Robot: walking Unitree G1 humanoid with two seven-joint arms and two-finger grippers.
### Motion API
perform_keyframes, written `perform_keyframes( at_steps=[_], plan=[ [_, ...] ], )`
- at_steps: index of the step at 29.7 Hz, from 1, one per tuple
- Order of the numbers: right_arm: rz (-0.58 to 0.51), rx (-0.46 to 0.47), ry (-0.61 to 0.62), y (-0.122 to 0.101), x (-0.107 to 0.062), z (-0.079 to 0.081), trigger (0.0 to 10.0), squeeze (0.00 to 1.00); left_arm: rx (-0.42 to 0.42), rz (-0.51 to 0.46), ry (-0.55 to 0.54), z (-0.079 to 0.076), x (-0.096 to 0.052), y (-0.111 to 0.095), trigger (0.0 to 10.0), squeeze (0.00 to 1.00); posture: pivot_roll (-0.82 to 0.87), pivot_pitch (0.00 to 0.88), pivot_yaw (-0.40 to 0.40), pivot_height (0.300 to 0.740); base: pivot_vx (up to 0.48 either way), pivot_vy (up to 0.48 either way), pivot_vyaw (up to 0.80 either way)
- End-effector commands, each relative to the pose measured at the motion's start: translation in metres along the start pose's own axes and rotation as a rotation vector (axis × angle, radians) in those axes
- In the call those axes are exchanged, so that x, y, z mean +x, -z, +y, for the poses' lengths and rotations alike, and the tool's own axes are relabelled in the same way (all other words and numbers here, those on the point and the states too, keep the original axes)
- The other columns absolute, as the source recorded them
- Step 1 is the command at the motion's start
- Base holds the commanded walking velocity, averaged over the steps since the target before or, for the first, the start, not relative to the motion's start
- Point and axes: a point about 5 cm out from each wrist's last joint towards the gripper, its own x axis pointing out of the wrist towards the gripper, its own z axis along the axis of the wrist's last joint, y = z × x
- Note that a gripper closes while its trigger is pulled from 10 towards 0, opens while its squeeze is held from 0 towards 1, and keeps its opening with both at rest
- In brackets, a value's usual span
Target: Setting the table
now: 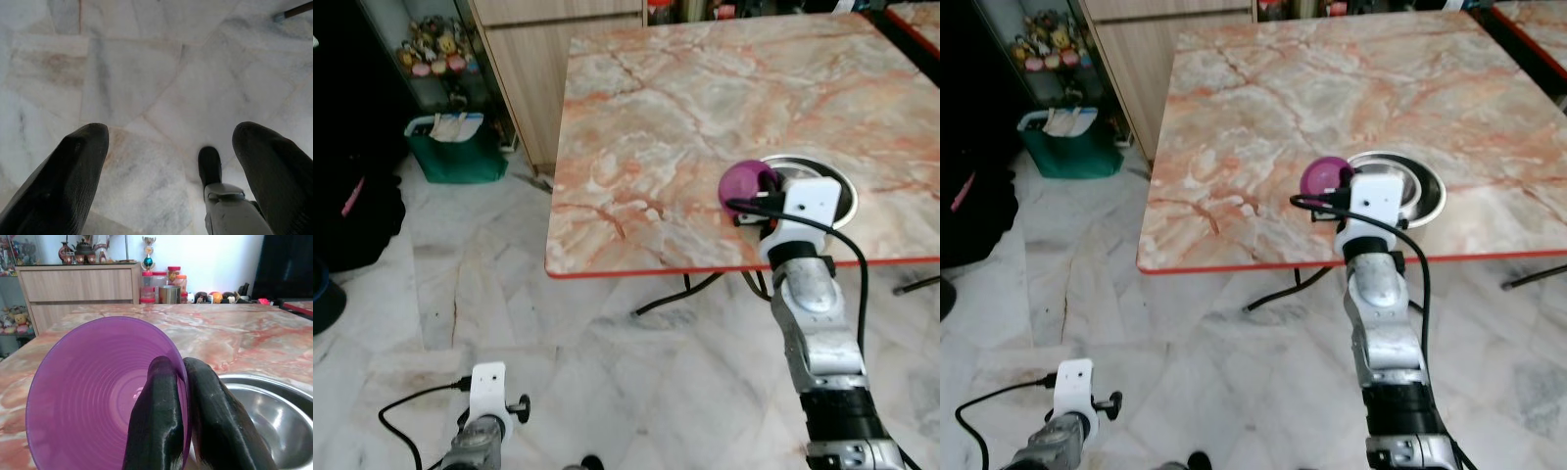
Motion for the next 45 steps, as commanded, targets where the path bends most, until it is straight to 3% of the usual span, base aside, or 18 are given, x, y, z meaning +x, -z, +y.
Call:
perform_keyframes(
  at_steps=[1, 15, 25, 33, 41, 42, 45],
  plan=[
    [-0.010, 0.004, -0.010, -0.004, 0.003, 0.004, 10.0, 0.00, 0.003, 0.015, -0.015, 0.004, -0.001, 0.004, 10.0, 0.00, -0.10, 0.142, 0.076, 0.740, 0.398, 0.000, 0.00],
    [-0.047, -0.022, -0.089, -0.015, 0.001, 0.024, 10.0, 0.00, 0.011, 0.005, -0.007, 0.000, -0.001, 0.004, 10.0, 0.00, -0.10, 0.123, 0.074, 0.740, 0.396, 0.000, 0.14],
    [-0.063, -0.044, -0.104, -0.019, 0.001, 0.022, 10.0, 0.00, 0.009, 0.001, -0.019, 0.003, -0.001, 0.003, 10.0, 0.00, -0.10, 0.118, 0.076, 0.740, 0.389, 0.000, 0.09],
    [-0.056, -0.006, -0.085, -0.018, 0.000, 0.020, 10.0, 0.00, 0.010, -0.008, -0.019, 0.002, 0.000, -0.001, 10.0, 0.00, -0.10, 0.133, 0.078, 0.740, 0.381, 0.000, 0.18],
    [0.019, -0.014, -0.046, -0.011, 0.000, 0.016, 10.0, 0.00, 0.013, -0.008, -0.022, 0.002, 0.000, -0.003, 10.0, 0.00, -0.10, 0.142, 0.080, 0.740, 0.000, 0.000, 0.00],
    [0.069, 0.047, -0.008, -0.008, 0.001, 0.012, 10.0, 0.00, 0.012, -0.008, -0.021, 0.002, 0.000, -0.003, 10.0, 0.00, -0.10, 0.142, 0.080, 0.740, 0.000, 0.000, 0.00],
    [0.130, 0.097, 0.071, -0.009, 0.005, 0.002, 10.0, 0.00, 0.010, -0.005, -0.018, 0.002, 0.000, -0.002, 10.0, 0.00, -0.09, 0.146, 0.081, 0.740, 0.000, 0.000, 0.00]
  ],
)
